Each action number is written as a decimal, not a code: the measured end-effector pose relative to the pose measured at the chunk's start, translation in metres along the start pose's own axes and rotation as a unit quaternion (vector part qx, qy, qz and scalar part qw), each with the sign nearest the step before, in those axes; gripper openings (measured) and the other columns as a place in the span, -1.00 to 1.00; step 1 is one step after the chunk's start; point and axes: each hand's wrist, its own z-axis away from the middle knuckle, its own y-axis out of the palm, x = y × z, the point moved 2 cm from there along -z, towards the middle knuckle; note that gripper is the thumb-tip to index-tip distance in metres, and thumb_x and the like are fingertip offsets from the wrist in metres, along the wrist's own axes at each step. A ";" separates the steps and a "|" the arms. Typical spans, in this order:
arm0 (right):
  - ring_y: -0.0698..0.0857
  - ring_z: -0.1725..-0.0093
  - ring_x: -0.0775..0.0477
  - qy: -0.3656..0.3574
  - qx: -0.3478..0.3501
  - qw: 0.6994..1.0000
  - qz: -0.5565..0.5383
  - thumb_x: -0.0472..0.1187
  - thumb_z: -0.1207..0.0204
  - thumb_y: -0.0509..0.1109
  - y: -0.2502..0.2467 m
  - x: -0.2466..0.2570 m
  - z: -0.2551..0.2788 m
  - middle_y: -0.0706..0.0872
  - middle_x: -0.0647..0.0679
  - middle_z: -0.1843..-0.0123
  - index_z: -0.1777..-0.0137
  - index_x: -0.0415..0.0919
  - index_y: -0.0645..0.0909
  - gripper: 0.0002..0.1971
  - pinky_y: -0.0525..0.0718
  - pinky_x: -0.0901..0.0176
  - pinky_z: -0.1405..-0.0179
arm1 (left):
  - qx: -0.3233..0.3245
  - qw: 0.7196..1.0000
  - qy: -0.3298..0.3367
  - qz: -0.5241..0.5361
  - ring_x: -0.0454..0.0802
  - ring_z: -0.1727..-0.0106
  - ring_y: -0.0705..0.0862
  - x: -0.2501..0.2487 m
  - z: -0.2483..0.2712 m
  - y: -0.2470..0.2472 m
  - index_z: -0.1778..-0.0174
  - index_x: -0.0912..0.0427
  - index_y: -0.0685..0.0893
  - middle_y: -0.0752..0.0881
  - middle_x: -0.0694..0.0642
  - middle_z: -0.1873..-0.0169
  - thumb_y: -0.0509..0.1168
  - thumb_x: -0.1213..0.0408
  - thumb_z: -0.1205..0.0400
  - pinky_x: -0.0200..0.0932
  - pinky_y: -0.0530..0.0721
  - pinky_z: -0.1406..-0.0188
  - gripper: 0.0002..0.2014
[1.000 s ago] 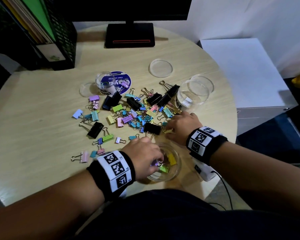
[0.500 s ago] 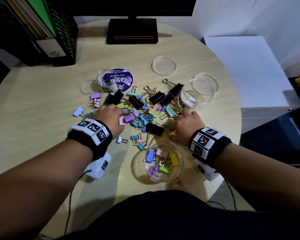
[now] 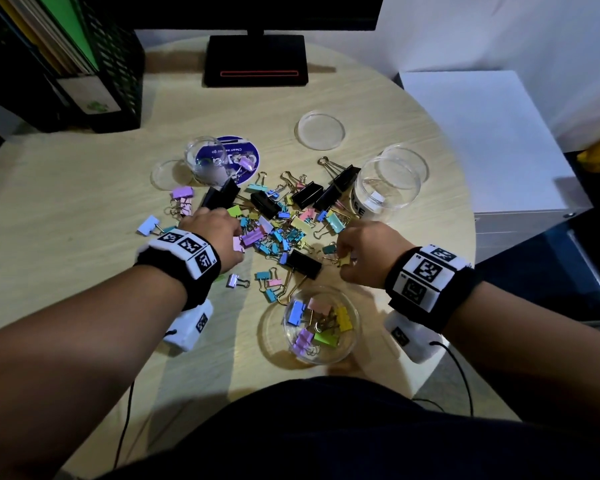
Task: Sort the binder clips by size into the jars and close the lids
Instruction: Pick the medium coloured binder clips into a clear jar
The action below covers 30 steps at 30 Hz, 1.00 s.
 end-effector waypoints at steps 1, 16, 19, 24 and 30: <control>0.62 0.10 -0.09 -0.007 -0.011 1.000 -0.015 -0.15 -0.25 0.48 -0.003 0.000 0.002 0.52 0.04 0.13 0.08 -0.11 0.69 -0.78 0.62 0.16 0.10 | -0.003 1.000 0.001 0.002 0.09 -0.29 0.45 0.000 0.001 0.000 -0.28 -0.08 0.57 0.54 0.02 -0.27 0.37 -0.07 -0.47 0.00 0.44 -0.24 -0.55; 0.60 0.24 0.04 -0.100 -0.056 0.987 -0.110 -0.19 -0.23 0.48 -0.009 0.010 0.027 0.68 -0.04 0.12 0.06 -0.17 0.76 -0.74 0.67 0.10 0.13 | 0.008 0.999 0.040 0.012 0.06 -0.31 0.50 -0.004 0.012 0.005 -0.27 -0.07 0.55 0.59 0.01 -0.28 0.35 0.04 -0.50 -0.04 0.53 -0.24 -0.60; 0.60 0.20 0.07 -0.160 -0.024 0.977 -0.138 -0.03 -0.18 0.47 -0.008 0.017 0.037 0.69 0.02 0.14 0.14 -0.10 0.74 -0.74 0.63 0.16 0.18 | 0.010 0.999 0.038 0.020 0.05 -0.27 0.53 -0.003 0.013 0.005 -0.24 -0.07 0.56 0.62 0.00 -0.23 0.35 0.03 -0.49 -0.06 0.56 -0.20 -0.61; 0.58 -0.02 -0.02 -0.181 0.041 0.980 -0.068 0.00 -0.24 0.54 0.010 0.024 0.043 0.70 0.06 0.00 0.09 -0.02 0.71 -0.75 0.59 0.03 -0.08 | 0.003 0.993 -0.002 0.118 0.04 -0.01 0.65 -0.002 0.020 -0.006 -0.20 -0.12 0.53 0.71 -0.04 -0.02 0.40 0.04 -0.41 -0.12 0.66 0.00 -0.58; 0.61 0.13 0.08 -0.033 -0.077 0.973 -0.215 0.19 -0.33 0.45 0.001 0.005 0.030 0.64 0.18 0.23 0.16 -0.05 0.73 -0.69 0.61 0.08 0.01 | -0.054 0.969 0.060 0.233 -0.10 0.06 0.64 -0.028 0.051 -0.031 -0.03 -0.11 0.63 0.69 -0.16 0.05 0.45 0.03 -0.43 -0.19 0.59 0.06 -0.72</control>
